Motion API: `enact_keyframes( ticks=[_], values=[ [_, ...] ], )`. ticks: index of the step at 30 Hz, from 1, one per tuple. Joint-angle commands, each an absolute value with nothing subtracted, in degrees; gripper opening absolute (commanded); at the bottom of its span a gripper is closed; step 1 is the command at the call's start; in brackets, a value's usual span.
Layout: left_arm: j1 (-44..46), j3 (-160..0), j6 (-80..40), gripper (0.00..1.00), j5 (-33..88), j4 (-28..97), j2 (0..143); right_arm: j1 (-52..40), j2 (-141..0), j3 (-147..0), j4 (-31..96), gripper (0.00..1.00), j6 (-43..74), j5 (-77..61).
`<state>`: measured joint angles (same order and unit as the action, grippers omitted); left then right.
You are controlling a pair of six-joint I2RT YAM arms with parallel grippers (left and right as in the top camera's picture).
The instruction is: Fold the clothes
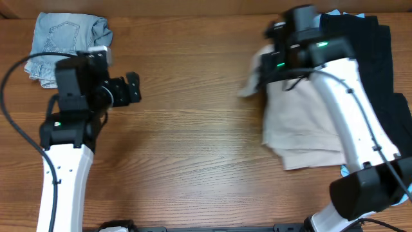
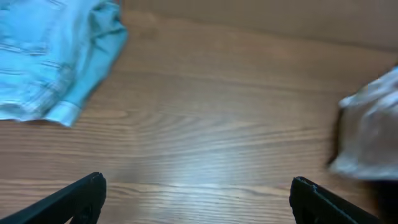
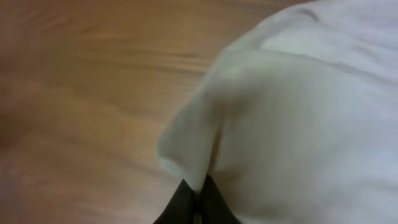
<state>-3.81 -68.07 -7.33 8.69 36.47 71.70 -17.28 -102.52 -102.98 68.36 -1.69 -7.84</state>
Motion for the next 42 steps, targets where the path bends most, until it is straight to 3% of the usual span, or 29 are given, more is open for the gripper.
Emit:
enact_keyframes(
  ticks=[1,4,5,8,11,14,21,27,42],
  values=[
    [-6.5,-72.9,-7.6,0.97,5.1,38.2,71.9,-28.4,-100.4,-105.3,68.0,0.04,-1.5,-13.0],
    [-8.2,-74.1,-6.0,0.98,3.5,39.8,71.9,-35.8,-100.4,-105.3,68.1,0.05,-1.5,-13.0],
    [-9.1,-74.4,-5.1,0.99,2.7,40.8,71.9,-39.9,-100.4,-105.3,68.1,0.25,-1.5,-13.0],
    [-10.4,-74.4,-4.5,1.0,0.9,42.2,71.9,-43.9,-100.4,-105.4,68.8,0.48,-1.4,-13.0],
    [-10.9,-74.4,-2.6,1.0,0.9,42.8,71.9,-43.1,-100.3,-105.4,70.3,0.63,2.9,-11.7],
    [-10.8,-74.4,-1.1,1.0,1.2,42.8,71.9,-39.0,-100.3,-105.4,72.9,0.7,5.7,-11.4],
    [-8.9,-74.4,5.3,1.0,9.3,42.9,72.6,-23.3,-100.3,-105.2,80.9,0.73,7.7,-11.4],
    [-1.0,-74.4,10.0,1.0,9.5,41.2,82.7,-11.2,-100.2,-105.1,84.8,0.69,5.0,-11.4],
    [2.2,-74.4,9.1,1.0,9.4,24.6,107.6,-9.6,-100.1,-103.5,87.5,0.65,5.8,-1.1]
  ],
)
